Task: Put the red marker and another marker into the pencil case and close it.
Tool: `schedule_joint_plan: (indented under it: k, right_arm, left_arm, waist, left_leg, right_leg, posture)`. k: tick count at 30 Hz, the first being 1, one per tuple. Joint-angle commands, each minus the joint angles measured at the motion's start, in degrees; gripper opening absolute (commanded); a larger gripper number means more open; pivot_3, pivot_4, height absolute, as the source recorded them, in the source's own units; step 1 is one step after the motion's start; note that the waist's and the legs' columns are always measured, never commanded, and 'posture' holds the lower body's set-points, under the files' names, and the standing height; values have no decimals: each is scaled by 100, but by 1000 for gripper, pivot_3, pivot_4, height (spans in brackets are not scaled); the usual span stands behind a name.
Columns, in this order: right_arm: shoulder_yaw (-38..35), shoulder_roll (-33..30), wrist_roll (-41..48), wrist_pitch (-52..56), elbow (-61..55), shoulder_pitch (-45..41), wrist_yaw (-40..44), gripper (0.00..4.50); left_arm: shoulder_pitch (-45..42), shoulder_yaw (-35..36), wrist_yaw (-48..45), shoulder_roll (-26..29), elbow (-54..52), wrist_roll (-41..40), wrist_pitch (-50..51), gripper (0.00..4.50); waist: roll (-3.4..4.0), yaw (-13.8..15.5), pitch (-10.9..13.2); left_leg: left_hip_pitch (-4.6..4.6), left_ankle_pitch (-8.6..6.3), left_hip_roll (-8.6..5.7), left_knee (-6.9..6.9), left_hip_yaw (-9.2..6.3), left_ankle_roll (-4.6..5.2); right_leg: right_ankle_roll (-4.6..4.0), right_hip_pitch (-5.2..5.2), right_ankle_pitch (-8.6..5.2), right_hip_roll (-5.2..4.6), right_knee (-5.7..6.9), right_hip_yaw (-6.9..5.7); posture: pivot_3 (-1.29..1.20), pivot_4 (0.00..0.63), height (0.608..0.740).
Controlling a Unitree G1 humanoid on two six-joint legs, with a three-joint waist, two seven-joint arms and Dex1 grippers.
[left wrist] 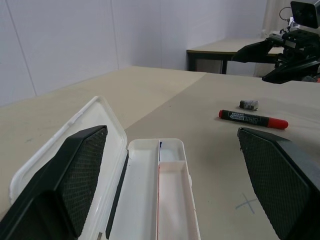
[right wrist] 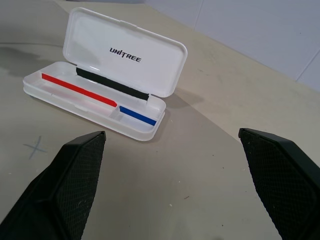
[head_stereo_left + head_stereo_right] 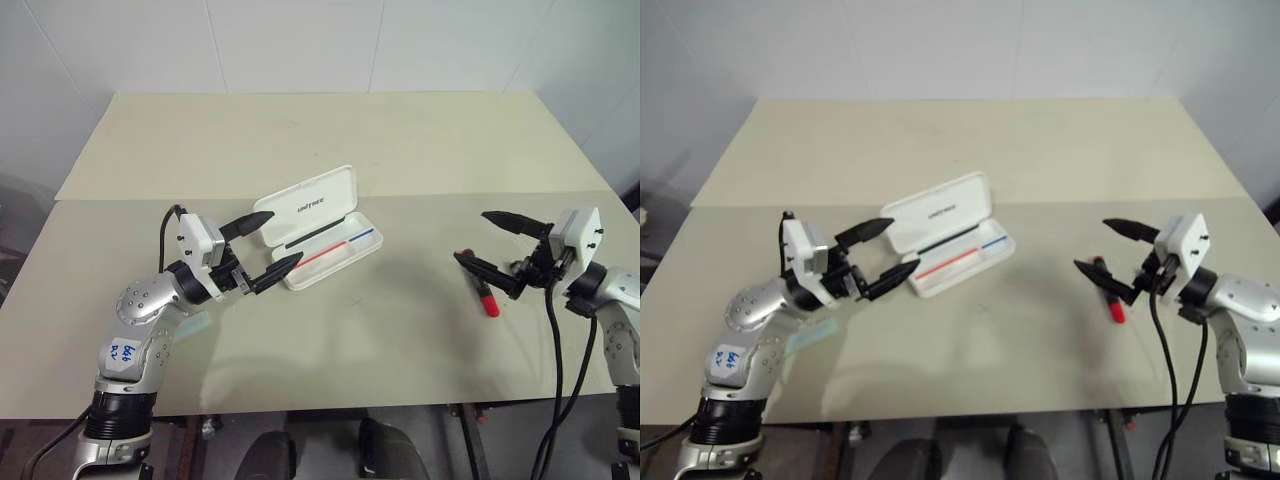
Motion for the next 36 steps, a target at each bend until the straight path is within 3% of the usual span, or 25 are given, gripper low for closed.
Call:
schedule_joint_plan:
  k: [1, 12, 15, 21, 29, 36]
  right_arm:
    - [-63, 5, 44, -5, -184, -58, -55, 4500]
    - [-25, -136, 93, 119, -92, -262, 251, 4500]
    - [10, -117, 82, 141, -120, -265, 314, 4500]
    - [162, 64, 78, 182, -266, -244, 262, 4500]
    - [690, 363, 192, 304, -657, -300, 499, 4500]
    - [1090, 553, 172, 263, -584, -600, 754, 4500]
  left_arm:
    - [-93, -30, -41, 42, -142, -26, 28, 4464]
    - [-433, -363, -564, 133, 163, 67, 17, 4464]
    - [-380, -387, -706, 198, 157, 83, -8, 3875]
    - [-312, -418, -647, 348, 132, 311, 62, 1875]
    - [-286, -842, -436, 598, 159, 941, 488, 1875]
    - [-822, -1183, -349, 521, 615, 1380, 705, 1875]
  waist:
    - [0, 1, 0]
    - [0, -5, 0]
    - [0, 0, 0]
    - [0, -7, 0]
    - [0, 1, 0]
    - [0, 3, 0]
  left_leg:
    - [0, 0, 0, 0, 0, 0]
    - [0, 0, 0, 2, 2, 0]
    - [0, 0, 0, 2, 2, 0]
    - [0, 0, 1, 3, 2, 0]
    - [0, 0, 2, 3, 2, 0]
    - [-1, 0, 1, 2, 1, 0]
  right_leg:
    - [0, 0, 0, 0, 0, 0]
    - [0, 0, 1, 2, 0, 1]
    - [0, 0, 1, 1, 0, 0]
    - [0, 0, 1, 1, 0, 0]
    - [0, 0, 1, 2, 1, 1]
    - [0, -1, 1, 4, 0, 0]
  posture:
    - [0, 150, 740]
    - [0, 150, 740]
    - [0, 150, 740]
    - [0, 150, 740]
    - [0, 150, 740]
    - [0, 150, 740]
